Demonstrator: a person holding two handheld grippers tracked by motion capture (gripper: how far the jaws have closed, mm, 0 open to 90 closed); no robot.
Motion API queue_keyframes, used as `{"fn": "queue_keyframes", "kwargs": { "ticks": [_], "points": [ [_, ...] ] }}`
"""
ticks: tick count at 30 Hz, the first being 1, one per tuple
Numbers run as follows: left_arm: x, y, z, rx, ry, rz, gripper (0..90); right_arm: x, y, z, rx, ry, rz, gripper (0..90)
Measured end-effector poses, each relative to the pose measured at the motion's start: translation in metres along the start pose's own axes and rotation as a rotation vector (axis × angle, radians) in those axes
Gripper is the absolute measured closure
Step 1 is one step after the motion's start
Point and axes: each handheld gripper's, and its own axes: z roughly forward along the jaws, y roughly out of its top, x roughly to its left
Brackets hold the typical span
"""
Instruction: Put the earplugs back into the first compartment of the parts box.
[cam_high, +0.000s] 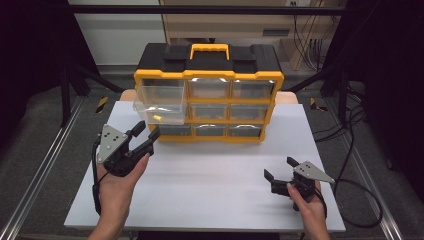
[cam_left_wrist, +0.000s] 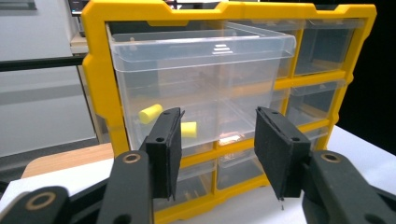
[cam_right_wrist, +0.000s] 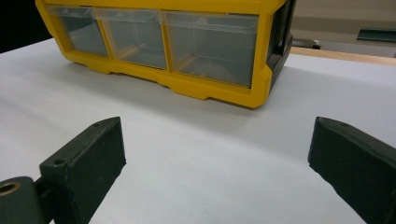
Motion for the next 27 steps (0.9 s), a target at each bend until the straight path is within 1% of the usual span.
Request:
{"fn": "queue_keyframes", "kwargs": {
  "ticks": [1,3,6,12,18,23,27],
  "points": [
    [0.0006,0.0005,-0.0001,-0.006,0.008,0.004,52.9,0.0002,0.0,0.0002,0.0,0.001,0.0,4.6],
    [0.0013,0.0018,0.0004,-0.013,0.002,-0.008,54.9,0.0007,-0.0001,0.0003,0.002,0.0,-0.004,4.6],
    [0.0002,0.0034,0.0,-0.014,0.0,-0.003,56.0,0.0018,-0.0001,-0.0001,-0.001,0.001,-0.004,4.6],
    [-0.0041,0.0044,0.0019,0.005,-0.015,0.009,60.6,0.0036,-0.0002,-0.0002,0.001,0.0,-0.019,4.6],
    [-0.0057,0.0056,0.0051,0.009,-0.031,0.011,66.3,0.0022,-0.0002,-0.0015,-0.006,-0.002,-0.013,4.4],
    [-0.0064,0.0062,0.0069,0.019,-0.055,0.0,72.4,0.0008,-0.0002,-0.003,-0.012,-0.011,-0.008,4.5],
    [-0.0068,0.0058,0.0073,0.034,-0.064,0.004,76.2,0.0006,0.0005,-0.004,-0.022,-0.012,-0.014,4.6]
  ]
}}
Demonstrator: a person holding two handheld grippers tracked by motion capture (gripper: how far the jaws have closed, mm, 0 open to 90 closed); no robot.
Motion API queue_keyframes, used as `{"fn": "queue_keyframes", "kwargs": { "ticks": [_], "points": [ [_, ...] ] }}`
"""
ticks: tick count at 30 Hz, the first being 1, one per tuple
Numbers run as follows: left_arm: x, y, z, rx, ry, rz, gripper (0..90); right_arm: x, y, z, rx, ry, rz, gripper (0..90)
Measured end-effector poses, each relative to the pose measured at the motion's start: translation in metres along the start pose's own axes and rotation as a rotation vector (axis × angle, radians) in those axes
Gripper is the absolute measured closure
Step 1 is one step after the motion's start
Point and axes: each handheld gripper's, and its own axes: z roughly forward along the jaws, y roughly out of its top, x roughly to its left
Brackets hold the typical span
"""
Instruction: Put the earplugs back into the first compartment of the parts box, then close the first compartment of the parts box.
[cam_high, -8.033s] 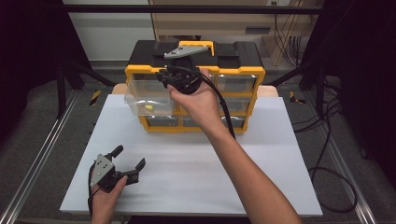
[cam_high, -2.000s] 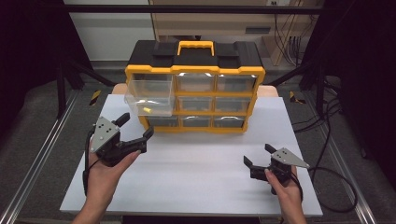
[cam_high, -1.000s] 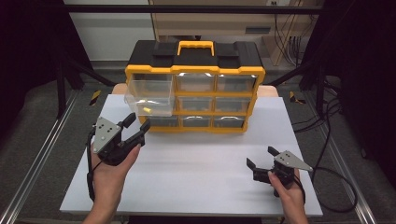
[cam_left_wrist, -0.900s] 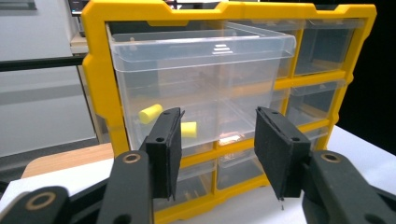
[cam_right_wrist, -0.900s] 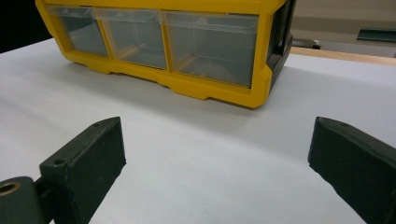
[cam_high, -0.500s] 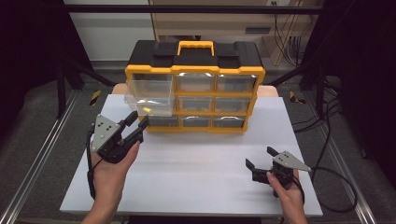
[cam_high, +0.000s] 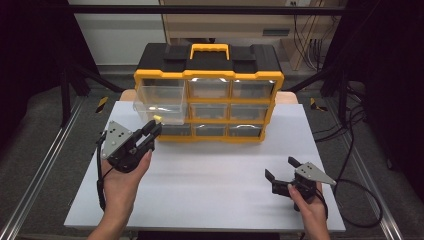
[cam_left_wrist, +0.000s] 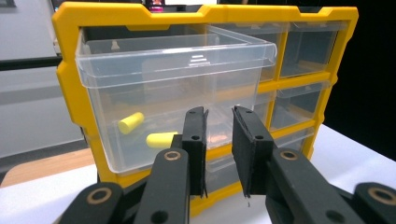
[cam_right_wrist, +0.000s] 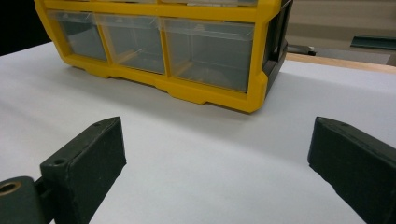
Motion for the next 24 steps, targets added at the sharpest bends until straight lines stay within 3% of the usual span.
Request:
{"fn": "queue_keyframes", "kwargs": {
  "ticks": [6,9,24],
  "points": [
    [-0.001,0.0,0.0,0.007,-0.009,0.025,85.0,0.002,0.0,0.002,0.005,0.002,-0.009,4.7],
    [0.0,0.002,0.002,0.015,-0.013,0.014,88.6,0.004,0.001,0.002,0.0,0.007,-0.017,4.7],
    [0.01,0.006,0.016,0.053,0.026,-0.008,89.9,0.006,0.0,0.003,0.006,0.008,-0.026,4.6]
  ]
}}
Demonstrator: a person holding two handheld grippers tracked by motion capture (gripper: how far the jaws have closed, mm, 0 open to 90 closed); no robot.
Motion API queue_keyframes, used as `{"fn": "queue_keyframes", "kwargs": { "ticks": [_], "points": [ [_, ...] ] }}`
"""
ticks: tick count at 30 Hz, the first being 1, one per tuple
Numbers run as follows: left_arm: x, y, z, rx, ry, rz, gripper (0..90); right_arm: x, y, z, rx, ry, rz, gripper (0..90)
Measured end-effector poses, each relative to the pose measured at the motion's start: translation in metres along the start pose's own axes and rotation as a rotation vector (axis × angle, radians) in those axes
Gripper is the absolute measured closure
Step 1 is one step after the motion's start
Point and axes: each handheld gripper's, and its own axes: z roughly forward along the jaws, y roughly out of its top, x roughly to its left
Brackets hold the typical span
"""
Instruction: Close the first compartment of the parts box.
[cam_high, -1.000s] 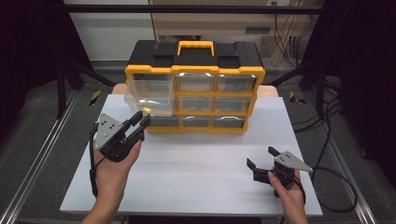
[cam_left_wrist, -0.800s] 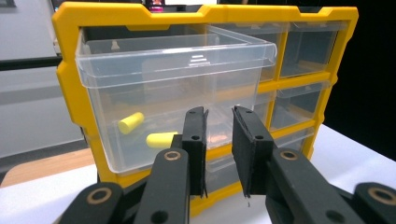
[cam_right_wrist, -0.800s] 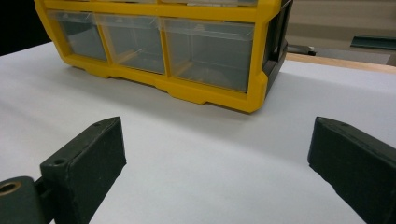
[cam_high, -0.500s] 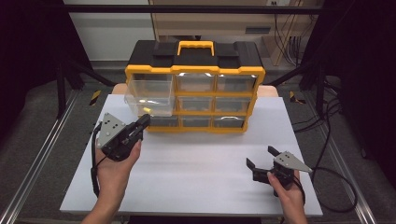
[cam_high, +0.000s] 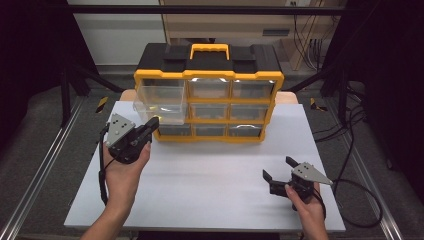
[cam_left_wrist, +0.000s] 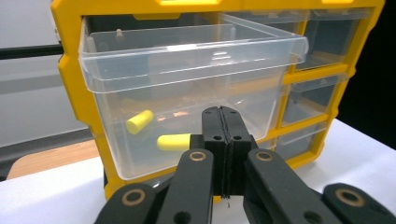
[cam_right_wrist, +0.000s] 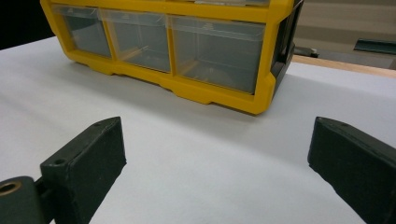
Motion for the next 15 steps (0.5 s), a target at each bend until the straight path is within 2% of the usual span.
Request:
{"fn": "queue_keyframes", "kwargs": {
  "ticks": [15],
  "points": [
    [0.001,0.004,0.014,0.014,0.026,0.017,89.8,0.0,0.0,-0.001,-0.004,0.009,0.012,3.8]
  ]
}}
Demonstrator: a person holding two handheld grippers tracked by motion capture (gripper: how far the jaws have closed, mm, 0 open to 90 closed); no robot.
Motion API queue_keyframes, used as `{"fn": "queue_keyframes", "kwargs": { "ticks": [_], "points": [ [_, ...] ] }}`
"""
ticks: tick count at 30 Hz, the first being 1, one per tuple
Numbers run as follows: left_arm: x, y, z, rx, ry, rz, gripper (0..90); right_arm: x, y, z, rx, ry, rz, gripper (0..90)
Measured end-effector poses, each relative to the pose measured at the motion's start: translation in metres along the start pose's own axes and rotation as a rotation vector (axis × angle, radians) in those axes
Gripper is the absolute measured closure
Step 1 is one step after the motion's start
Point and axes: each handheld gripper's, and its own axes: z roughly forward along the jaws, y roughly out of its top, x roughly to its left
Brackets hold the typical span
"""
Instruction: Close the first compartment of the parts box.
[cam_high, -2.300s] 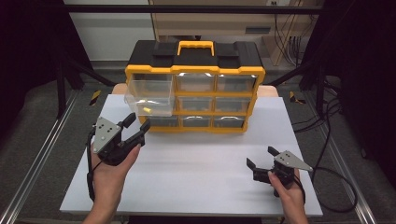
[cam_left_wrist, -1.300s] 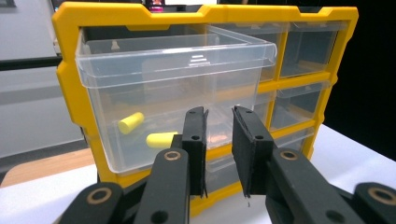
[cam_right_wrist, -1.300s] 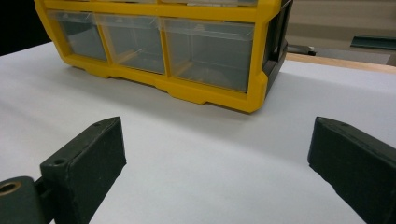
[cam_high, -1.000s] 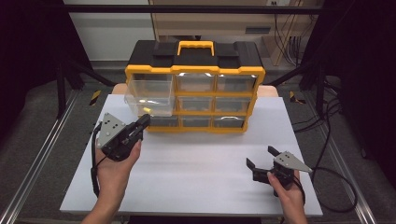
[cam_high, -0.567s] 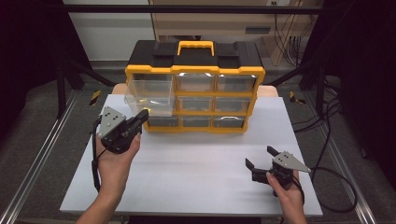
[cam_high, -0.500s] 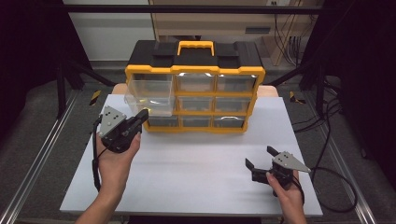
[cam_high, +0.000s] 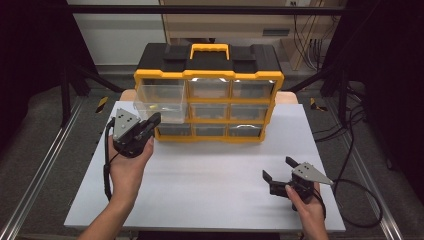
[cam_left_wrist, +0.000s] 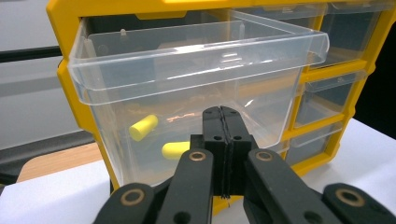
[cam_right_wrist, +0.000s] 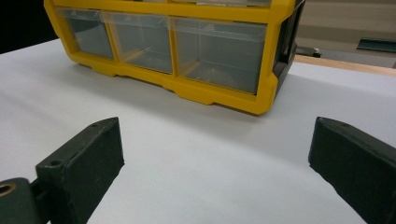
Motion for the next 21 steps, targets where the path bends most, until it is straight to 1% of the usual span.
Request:
{"fn": "queue_keyframes", "kwargs": {
  "ticks": [15,17,21],
  "points": [
    [0.005,-0.001,0.008,0.007,0.016,0.008,89.8,-0.001,0.0,0.0,0.006,-0.002,-0.003,3.6],
    [0.005,-0.002,0.01,0.007,0.017,0.005,89.8,-0.001,0.0,0.0,0.004,-0.002,-0.009,3.6],
    [0.006,-0.001,0.012,0.006,0.021,0.003,89.8,-0.001,0.0,-0.001,0.002,-0.003,-0.005,3.6]
  ]
}}
